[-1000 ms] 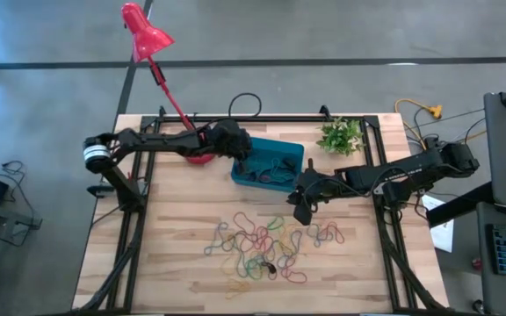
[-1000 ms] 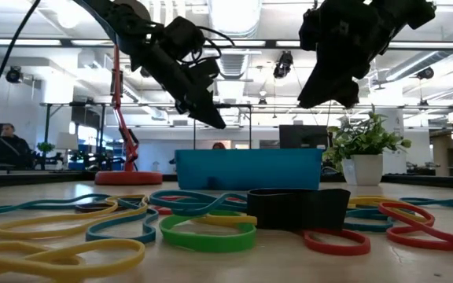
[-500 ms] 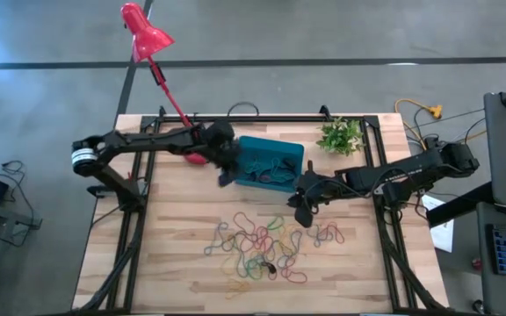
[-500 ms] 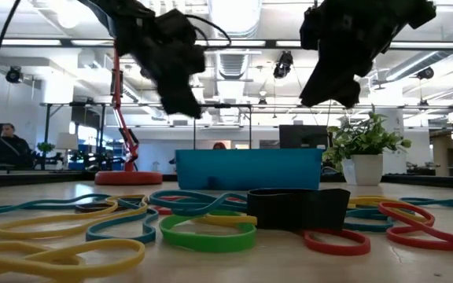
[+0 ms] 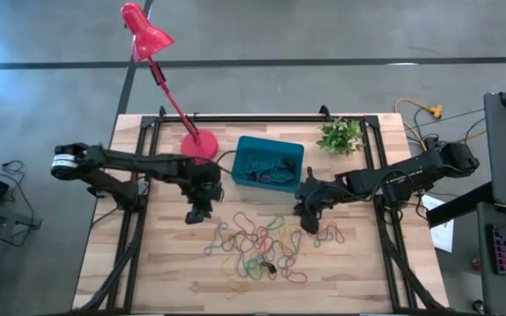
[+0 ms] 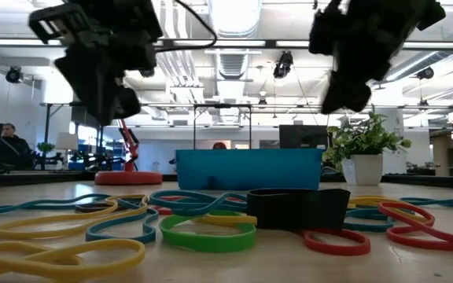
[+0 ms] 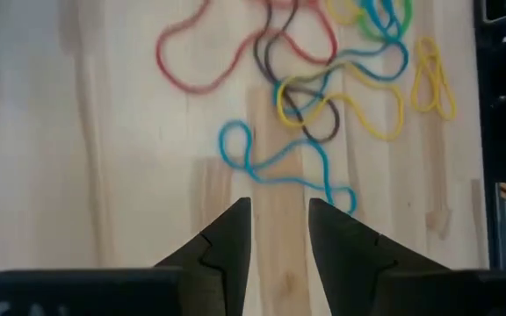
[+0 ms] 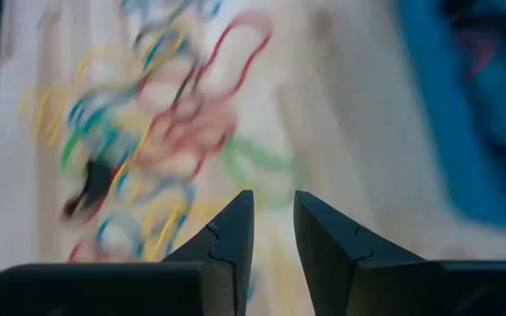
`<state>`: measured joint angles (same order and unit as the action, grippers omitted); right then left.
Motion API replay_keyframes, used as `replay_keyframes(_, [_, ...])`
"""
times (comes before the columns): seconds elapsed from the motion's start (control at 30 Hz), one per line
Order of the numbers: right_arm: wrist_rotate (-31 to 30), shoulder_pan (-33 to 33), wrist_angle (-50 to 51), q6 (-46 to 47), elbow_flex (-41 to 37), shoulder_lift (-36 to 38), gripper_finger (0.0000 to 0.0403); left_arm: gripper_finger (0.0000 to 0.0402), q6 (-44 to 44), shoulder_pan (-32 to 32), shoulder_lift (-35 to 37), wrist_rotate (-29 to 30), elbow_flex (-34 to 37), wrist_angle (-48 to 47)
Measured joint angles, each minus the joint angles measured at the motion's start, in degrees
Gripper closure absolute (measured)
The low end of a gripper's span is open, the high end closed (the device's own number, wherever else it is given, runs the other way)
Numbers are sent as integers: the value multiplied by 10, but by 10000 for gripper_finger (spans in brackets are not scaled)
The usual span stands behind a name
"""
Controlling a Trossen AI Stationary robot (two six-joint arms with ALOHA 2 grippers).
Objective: Pick and place rubber bands into bin
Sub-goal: Put the blue rubber band into the blue bin
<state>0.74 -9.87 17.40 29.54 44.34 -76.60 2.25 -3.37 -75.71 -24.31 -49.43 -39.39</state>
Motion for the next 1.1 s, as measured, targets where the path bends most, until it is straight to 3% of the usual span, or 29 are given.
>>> replay_keyframes(0.1, [64, -17, 63, -2, -2, 0, 322, 301, 26, 15, 9, 7, 10, 0])
replay_keyframes(0.27, [68, -74, 161, -5, -10, 0, 308, 301, 48, 20, 17, 11, 24, 23])
replay_keyframes(0.4, [60, -106, 136, 2, -24, 0, 287, 301, 63, 20, 20, 24, 40, 65])
replay_keyframes(0.7, [-20, -123, 75, 5, -51, -4, 243, 301, 60, 20, 19, 48, 48, 91])
replay_keyframes(1.1, [-19, -127, 41, 18, -78, -54, 254, 301, 59, 20, 20, 56, 48, 89])
